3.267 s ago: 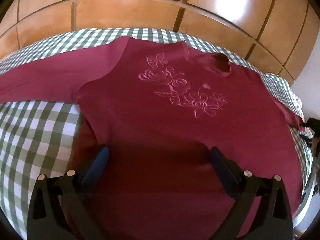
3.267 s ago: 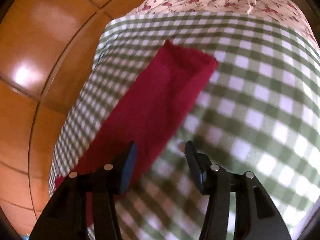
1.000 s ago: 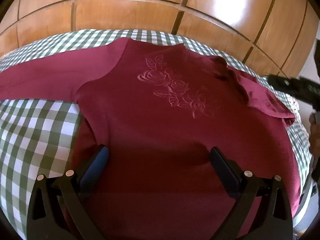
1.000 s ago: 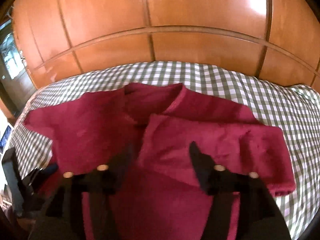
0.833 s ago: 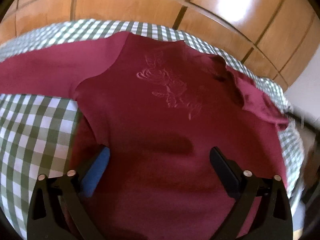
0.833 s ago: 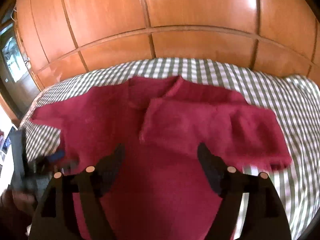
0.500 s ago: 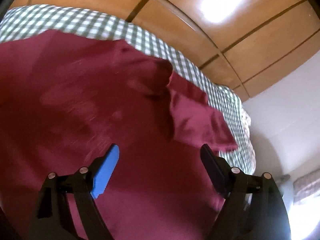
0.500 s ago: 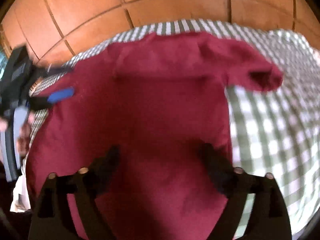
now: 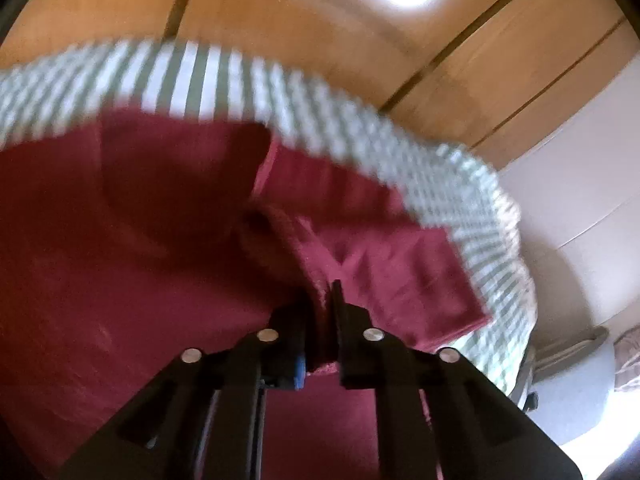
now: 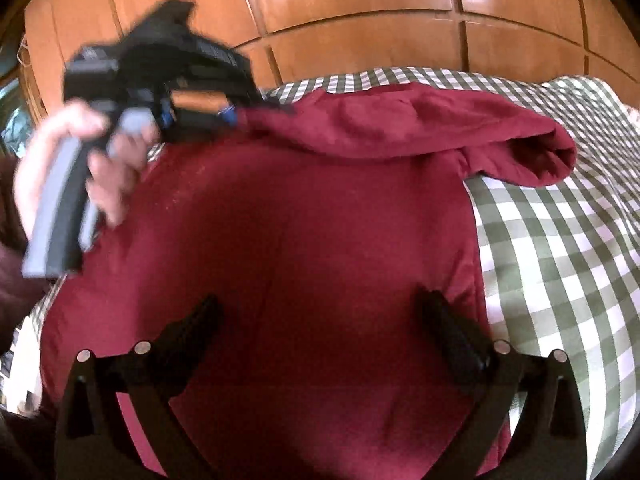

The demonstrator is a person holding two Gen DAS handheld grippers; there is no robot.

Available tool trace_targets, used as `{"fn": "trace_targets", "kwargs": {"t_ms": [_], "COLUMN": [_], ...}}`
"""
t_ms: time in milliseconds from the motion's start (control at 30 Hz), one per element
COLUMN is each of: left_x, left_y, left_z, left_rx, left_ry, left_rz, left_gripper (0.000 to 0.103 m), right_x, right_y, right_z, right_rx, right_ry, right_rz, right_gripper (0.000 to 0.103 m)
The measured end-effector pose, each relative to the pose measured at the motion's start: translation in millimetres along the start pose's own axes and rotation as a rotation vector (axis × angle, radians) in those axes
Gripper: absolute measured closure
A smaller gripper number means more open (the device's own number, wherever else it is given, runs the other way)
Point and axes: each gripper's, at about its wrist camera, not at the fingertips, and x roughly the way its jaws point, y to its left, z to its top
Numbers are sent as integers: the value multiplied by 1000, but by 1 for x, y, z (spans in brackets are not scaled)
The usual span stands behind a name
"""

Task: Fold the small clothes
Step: 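Grasp the sweater side edge with the left tool and fold it inward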

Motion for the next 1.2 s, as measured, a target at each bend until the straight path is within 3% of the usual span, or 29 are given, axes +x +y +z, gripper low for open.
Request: {"fn": "trace_targets", "kwargs": {"t_ms": [200, 333, 500, 733, 867, 967, 1100, 1200], "left_x": [-81, -120, -131, -117, -115, -116, -102, -91], "left_y": [1, 19, 66, 119, 121, 126, 147, 161], "left_z": [25, 30, 15, -20, -26, -29, -32, -37], "left_rx": [28, 70, 38, -20, -24, -34, -72, -78], "left_ry": [-177, -240, -215, -143, -161, -167, -142, -149], "left_rz": [-28, 51, 180, 267, 277, 297, 385, 424], "left_gripper": [94, 94, 94, 94, 94, 94, 92, 92], "right_x": [0, 5, -5, -33, -10, 37, 95, 102], "right_y": [4, 8, -3, -11, -14, -22, -32, -21], "right_z": [0, 7, 23, 74, 114, 135, 133, 121], "right_rx": [-9, -11, 90, 114, 94, 83, 90, 17], "right_ry": [3, 39, 93, -15, -48, 20, 145, 81], "right_rz": [-22, -34, 60, 53, -18, -74, -203, -289], "right_gripper": [2, 2, 2, 3, 10, 16, 18, 14]}}
